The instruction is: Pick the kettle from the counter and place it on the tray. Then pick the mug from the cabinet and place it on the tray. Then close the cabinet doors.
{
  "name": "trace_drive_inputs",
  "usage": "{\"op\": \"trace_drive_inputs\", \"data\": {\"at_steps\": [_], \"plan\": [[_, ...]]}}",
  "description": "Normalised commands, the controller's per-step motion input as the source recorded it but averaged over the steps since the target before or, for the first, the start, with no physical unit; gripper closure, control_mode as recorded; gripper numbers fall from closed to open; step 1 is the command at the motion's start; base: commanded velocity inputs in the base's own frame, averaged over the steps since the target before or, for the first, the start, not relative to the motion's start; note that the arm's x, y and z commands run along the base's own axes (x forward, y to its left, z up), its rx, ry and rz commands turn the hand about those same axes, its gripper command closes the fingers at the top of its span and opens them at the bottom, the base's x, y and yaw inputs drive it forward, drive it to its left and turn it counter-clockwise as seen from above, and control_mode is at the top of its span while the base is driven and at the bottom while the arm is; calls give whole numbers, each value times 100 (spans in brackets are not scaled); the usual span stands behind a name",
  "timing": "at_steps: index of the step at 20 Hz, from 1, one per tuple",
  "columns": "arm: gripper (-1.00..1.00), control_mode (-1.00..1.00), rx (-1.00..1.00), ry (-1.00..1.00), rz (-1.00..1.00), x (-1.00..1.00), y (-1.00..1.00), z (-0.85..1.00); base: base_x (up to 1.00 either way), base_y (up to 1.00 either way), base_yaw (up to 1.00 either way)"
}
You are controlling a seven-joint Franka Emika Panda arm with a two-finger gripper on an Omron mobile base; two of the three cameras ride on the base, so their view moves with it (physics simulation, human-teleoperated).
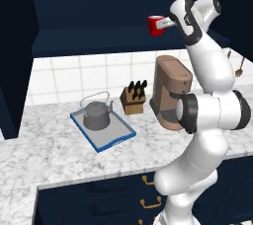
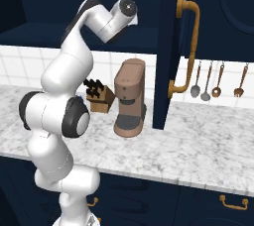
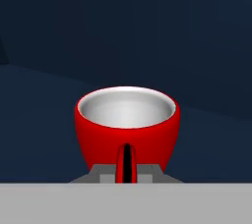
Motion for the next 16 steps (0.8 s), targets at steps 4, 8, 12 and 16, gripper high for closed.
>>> {"op": "trace_drive_inputs", "data": {"at_steps": [4,8,12,16], "plan": [[100,-100,0,0,8,-61,20,0,0,0,0],[100,-100,0,-1,22,-76,35,-3,0,0,0],[100,-100,0,-10,20,-79,41,-21,0,0,0],[100,-100,0,-11,14,-78,60,-33,0,0,0]]}}
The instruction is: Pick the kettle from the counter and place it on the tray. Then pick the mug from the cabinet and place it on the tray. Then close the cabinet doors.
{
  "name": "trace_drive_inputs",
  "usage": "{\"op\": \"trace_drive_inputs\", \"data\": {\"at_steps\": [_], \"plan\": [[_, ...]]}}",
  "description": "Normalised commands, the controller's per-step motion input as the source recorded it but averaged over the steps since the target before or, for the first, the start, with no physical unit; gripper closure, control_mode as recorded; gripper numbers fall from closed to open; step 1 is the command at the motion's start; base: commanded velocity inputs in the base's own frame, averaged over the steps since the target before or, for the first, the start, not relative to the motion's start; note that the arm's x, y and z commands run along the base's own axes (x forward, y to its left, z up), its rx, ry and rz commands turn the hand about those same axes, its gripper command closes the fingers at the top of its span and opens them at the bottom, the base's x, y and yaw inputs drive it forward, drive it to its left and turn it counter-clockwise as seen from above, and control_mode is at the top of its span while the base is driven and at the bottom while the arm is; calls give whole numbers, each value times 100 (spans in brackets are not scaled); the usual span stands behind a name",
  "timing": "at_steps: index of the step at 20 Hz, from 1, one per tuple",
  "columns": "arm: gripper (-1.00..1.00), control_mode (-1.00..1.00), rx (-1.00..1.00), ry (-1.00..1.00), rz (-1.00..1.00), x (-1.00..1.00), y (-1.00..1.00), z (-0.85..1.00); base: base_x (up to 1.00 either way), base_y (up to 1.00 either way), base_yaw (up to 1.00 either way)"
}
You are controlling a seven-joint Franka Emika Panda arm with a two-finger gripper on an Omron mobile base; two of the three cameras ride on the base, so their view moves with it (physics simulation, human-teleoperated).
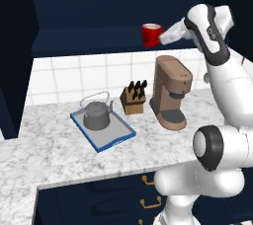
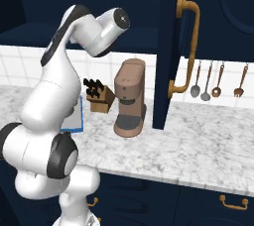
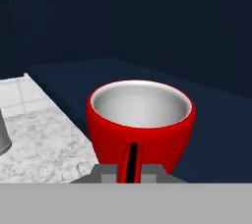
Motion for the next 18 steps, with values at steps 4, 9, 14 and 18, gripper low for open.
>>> {"op": "trace_drive_inputs", "data": {"at_steps": [4,9,14,18], "plan": [[100,-100,0,-16,12,-84,73,-33,0,0,0],[100,-100,-2,-13,13,-81,54,-46,0,0,0],[100,-100,-12,0,13,-43,40,-66,0,0,0],[100,-100,-30,0,7,-2,6,-70,0,0,0]]}}
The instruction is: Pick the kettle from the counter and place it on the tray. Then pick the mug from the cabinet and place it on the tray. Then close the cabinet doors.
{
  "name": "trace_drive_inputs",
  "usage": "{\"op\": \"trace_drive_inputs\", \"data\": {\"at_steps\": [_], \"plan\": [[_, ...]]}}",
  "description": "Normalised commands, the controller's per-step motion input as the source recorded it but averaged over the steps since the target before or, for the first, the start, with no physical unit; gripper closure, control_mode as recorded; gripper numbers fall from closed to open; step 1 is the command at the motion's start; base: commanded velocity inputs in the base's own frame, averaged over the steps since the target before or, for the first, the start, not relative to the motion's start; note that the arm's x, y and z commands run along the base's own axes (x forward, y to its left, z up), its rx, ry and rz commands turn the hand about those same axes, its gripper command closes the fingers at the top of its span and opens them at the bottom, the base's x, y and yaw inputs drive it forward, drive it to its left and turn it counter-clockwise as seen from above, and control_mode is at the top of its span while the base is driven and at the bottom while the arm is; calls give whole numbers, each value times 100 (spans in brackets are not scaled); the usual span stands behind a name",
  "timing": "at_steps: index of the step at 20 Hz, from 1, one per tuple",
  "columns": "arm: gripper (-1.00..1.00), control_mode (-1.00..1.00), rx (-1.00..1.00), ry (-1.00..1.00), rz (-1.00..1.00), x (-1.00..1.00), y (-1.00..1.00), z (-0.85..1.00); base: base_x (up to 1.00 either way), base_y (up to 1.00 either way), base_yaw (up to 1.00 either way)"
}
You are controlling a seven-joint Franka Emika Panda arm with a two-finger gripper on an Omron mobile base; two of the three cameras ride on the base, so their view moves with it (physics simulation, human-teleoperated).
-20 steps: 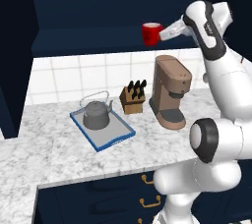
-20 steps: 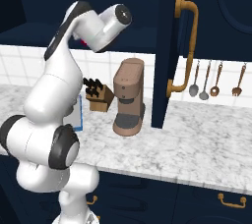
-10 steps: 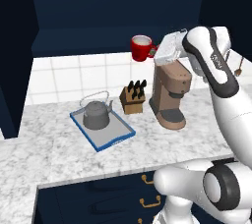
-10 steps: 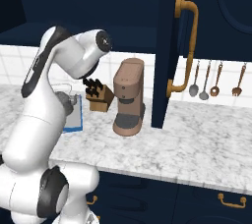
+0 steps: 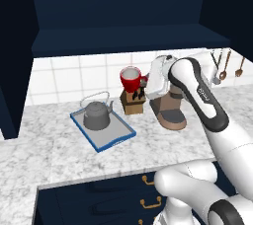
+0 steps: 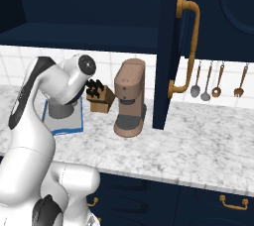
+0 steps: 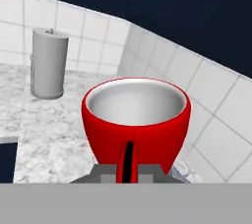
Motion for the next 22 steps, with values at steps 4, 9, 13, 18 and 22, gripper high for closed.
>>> {"op": "trace_drive_inputs", "data": {"at_steps": [4,9,13,18,22], "plan": [[100,-100,-17,0,4,6,0,-54,0,0,0],[100,-100,-5,7,2,9,21,-67,0,0,0],[100,-100,0,16,2,17,25,-66,0,0,0],[100,-100,1,14,4,14,20,-63,0,0,0],[100,-100,0,10,3,25,13,-52,0,0,0]]}}
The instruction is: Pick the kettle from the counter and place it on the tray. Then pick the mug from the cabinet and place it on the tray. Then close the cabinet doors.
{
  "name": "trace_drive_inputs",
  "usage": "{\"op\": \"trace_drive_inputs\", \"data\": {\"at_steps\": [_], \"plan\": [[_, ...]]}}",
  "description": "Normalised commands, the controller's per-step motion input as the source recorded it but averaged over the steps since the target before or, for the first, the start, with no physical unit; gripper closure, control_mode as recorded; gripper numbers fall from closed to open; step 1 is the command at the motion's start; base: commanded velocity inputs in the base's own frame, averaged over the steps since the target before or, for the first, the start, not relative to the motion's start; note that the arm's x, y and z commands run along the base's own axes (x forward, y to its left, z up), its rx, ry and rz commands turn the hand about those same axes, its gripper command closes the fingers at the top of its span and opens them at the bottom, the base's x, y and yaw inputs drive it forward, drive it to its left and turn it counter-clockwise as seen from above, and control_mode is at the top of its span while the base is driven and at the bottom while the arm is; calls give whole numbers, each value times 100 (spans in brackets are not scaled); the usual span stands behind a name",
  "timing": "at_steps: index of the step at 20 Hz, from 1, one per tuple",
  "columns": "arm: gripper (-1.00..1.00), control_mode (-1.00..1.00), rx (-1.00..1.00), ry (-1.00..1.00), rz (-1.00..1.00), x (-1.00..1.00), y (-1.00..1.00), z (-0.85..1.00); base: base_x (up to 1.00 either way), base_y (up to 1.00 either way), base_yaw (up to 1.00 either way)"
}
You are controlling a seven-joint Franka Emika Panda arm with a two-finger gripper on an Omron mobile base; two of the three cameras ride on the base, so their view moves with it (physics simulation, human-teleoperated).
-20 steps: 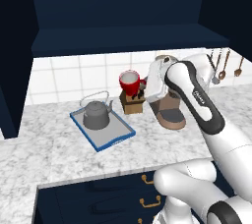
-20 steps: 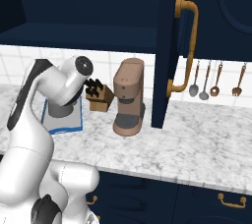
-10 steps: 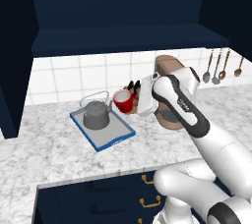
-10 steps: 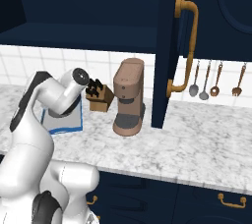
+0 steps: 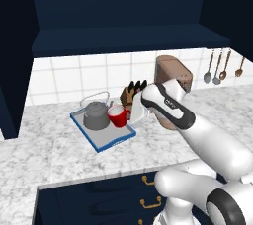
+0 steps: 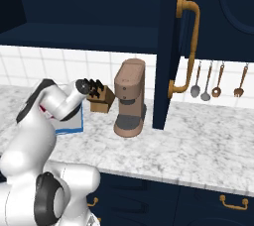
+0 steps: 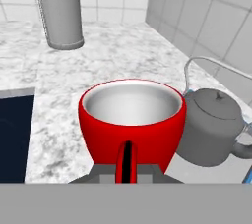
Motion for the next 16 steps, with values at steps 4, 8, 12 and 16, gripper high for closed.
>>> {"op": "trace_drive_inputs", "data": {"at_steps": [4,8,12,16], "plan": [[100,-100,0,2,4,28,1,-47,0,0,0],[100,-100,0,0,0,29,6,-48,0,0,0],[100,-100,0,0,0,24,18,-46,0,0,0],[100,-100,0,0,0,20,16,-44,0,0,0]]}}
